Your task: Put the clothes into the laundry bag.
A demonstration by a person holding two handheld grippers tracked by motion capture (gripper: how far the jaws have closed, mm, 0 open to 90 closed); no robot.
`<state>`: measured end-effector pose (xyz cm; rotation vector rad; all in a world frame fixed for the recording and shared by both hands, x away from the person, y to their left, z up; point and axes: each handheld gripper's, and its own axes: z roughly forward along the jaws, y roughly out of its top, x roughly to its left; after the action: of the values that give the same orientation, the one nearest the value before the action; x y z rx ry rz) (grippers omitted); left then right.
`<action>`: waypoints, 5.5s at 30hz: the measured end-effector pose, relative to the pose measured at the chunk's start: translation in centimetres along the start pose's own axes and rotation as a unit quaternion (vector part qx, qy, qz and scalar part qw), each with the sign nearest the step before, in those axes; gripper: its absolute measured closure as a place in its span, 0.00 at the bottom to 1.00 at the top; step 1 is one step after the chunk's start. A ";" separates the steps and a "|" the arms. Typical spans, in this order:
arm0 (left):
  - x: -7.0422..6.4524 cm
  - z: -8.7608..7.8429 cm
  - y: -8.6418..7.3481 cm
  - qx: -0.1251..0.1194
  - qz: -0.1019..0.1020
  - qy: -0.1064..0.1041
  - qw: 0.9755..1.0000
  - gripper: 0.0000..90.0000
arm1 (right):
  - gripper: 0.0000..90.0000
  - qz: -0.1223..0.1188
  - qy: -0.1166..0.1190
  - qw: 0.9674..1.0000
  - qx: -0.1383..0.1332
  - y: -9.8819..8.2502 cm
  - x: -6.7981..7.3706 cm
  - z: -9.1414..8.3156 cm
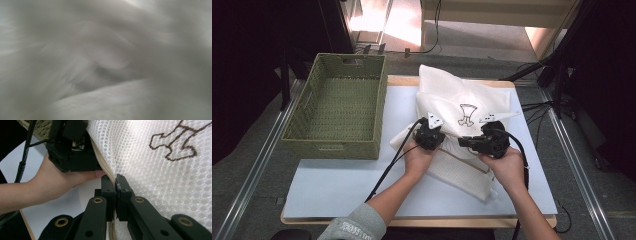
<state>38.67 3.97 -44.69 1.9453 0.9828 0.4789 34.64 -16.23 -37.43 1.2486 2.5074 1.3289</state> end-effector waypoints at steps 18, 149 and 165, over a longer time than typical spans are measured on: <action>1.6 -2.5 -0.6 0.063 -0.022 -0.063 0.996 0.97 | 0.98 -0.002 -0.008 1.000 0.007 -0.3 0.2 0.9; -1.1 -10.6 -3.1 0.072 0.013 -0.125 0.989 0.93 | 0.97 -0.039 0.004 0.999 0.011 -1.9 2.0 -1.5; -1.0 -7.4 -4.8 0.053 -0.017 -0.048 0.997 1.00 | 0.97 -0.034 0.003 0.999 0.015 -1.7 2.0 -1.0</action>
<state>31.08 8.55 -44.68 2.0235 0.9964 0.3163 31.84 -16.11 -37.32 1.1545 2.5582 1.2888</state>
